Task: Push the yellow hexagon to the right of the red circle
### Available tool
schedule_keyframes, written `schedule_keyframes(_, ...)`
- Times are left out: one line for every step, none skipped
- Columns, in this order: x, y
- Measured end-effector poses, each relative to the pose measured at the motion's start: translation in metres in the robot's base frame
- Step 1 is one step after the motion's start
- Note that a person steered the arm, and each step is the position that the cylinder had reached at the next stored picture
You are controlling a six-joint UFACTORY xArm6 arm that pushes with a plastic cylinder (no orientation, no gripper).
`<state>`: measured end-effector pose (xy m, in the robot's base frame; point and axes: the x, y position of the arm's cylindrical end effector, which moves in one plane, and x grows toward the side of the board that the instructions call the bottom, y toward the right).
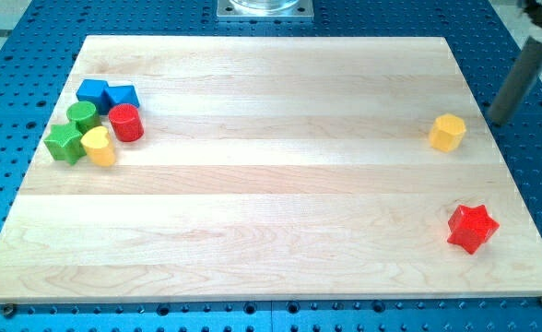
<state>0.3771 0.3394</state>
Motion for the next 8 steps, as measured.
schedule_keyframes(0.032, -0.012)
schedule_keyframes(0.059, -0.098)
schedule_keyframes(0.054, -0.251)
schedule_keyframes(0.056, -0.181)
schedule_keyframes(0.031, -0.144)
schedule_keyframes(0.022, -0.257)
schedule_keyframes(0.025, -0.259)
schedule_keyframes(-0.003, -0.206)
